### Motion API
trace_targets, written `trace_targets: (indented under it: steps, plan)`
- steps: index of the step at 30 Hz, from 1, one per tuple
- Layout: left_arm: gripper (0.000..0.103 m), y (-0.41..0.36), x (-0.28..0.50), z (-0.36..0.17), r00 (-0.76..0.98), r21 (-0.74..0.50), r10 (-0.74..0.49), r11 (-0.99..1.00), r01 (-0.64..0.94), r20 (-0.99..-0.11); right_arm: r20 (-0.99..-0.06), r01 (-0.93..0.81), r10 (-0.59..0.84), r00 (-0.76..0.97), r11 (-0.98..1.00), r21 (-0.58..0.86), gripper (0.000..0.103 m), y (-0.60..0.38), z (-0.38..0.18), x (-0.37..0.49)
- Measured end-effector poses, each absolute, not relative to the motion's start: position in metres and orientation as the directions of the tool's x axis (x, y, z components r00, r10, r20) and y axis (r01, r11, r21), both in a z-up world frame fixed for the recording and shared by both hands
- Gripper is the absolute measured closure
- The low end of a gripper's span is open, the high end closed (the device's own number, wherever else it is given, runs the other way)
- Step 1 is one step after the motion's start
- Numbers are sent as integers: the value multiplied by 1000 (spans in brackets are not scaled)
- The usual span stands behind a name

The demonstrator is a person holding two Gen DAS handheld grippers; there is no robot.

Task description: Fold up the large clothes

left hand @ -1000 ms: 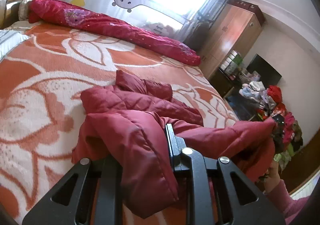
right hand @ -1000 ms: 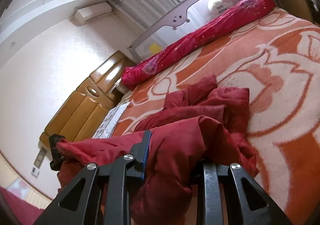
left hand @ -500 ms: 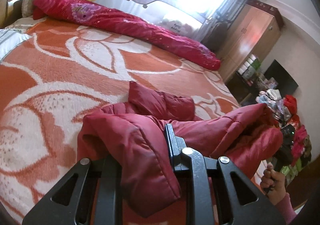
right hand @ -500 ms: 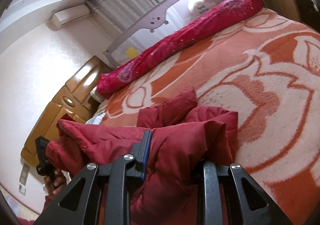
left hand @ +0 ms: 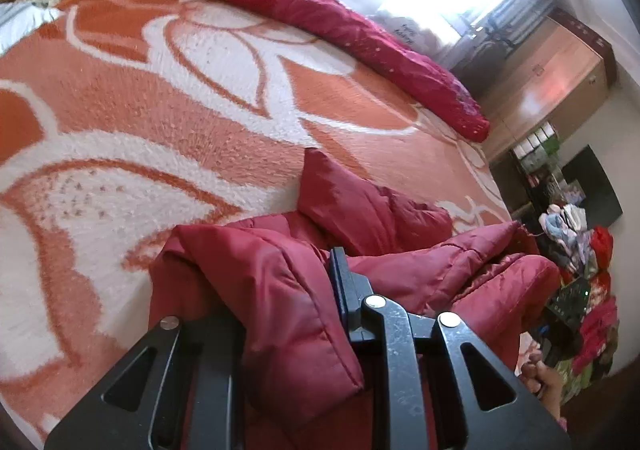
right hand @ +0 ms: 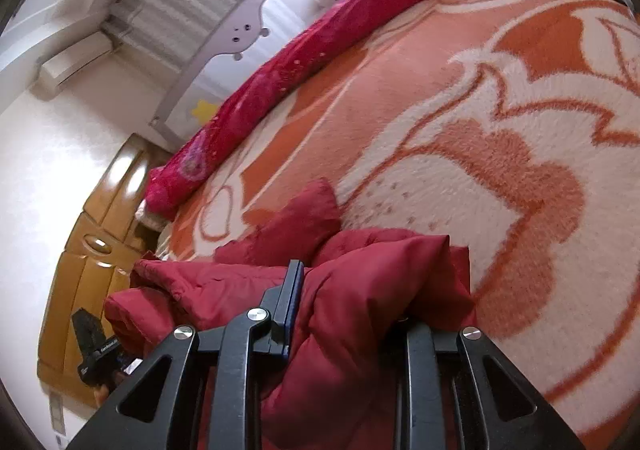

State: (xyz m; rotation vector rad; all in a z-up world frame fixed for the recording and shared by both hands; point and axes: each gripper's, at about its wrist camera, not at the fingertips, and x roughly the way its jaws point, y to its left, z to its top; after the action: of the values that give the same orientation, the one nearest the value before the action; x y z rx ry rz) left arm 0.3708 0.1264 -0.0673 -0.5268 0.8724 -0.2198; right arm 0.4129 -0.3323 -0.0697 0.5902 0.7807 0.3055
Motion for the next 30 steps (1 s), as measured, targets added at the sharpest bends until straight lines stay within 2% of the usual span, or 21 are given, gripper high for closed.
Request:
trace_targets:
  steps: [13,20,23,25,30]
  plan:
    - [81,122,420,-99,610,-514,-372,855,-68,-700,-637,57,386,667,826,560,81,-330,-111,465]
    - [80,138,419,-102,606,-603,-438,793,-88,-664,-630,65,419,654,799,598,81,-335,-123,482]
    - [70,139,397,-83,625,-588,-421,806,-75,-657,-629,62,424,651,797,601,81,-335,-125,483]
    - [58,137,376,-69,651,-569,-403,820,-55,-643,-630,68,422,652,795,603,81,-335,-126,483]
    - [56,132,321,-43,692,-577,-435,816,33,-576,-630,69,421,652,796,602,81,-334,-126,485]
